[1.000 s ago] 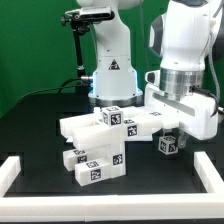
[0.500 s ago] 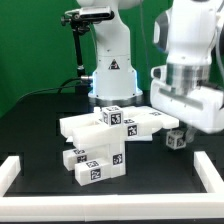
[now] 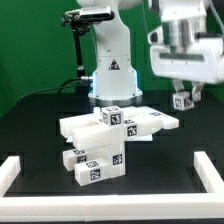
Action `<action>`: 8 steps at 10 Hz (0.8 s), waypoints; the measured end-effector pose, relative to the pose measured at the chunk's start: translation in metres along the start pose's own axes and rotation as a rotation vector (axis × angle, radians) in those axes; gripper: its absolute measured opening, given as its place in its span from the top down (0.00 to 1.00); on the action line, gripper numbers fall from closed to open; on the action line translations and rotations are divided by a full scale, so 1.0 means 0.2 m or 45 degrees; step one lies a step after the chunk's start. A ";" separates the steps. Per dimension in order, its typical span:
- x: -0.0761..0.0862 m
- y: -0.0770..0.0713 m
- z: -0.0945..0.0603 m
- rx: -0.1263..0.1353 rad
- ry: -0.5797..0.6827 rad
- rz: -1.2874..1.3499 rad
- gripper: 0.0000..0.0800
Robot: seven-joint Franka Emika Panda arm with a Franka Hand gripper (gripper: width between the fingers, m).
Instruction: Assemble chair
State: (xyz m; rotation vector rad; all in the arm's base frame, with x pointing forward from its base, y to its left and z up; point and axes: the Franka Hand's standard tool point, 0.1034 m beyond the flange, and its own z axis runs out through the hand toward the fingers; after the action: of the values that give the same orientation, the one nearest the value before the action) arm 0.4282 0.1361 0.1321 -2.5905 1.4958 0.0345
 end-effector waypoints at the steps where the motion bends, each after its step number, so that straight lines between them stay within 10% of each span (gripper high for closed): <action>1: 0.10 0.00 -0.03 0.010 0.005 -0.044 0.65; 5: 0.54 -0.04 -0.20 -0.023 0.050 -0.258 0.65; 8: 0.59 -0.11 -0.22 -0.054 0.046 -0.258 0.65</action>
Offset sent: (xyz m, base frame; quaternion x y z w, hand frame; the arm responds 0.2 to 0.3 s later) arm 0.0461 -0.0828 0.0474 -0.0307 0.0203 -0.1316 0.9906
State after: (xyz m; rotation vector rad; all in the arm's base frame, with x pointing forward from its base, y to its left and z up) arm 0.5035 0.0400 0.1673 -2.7767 1.2489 -0.0035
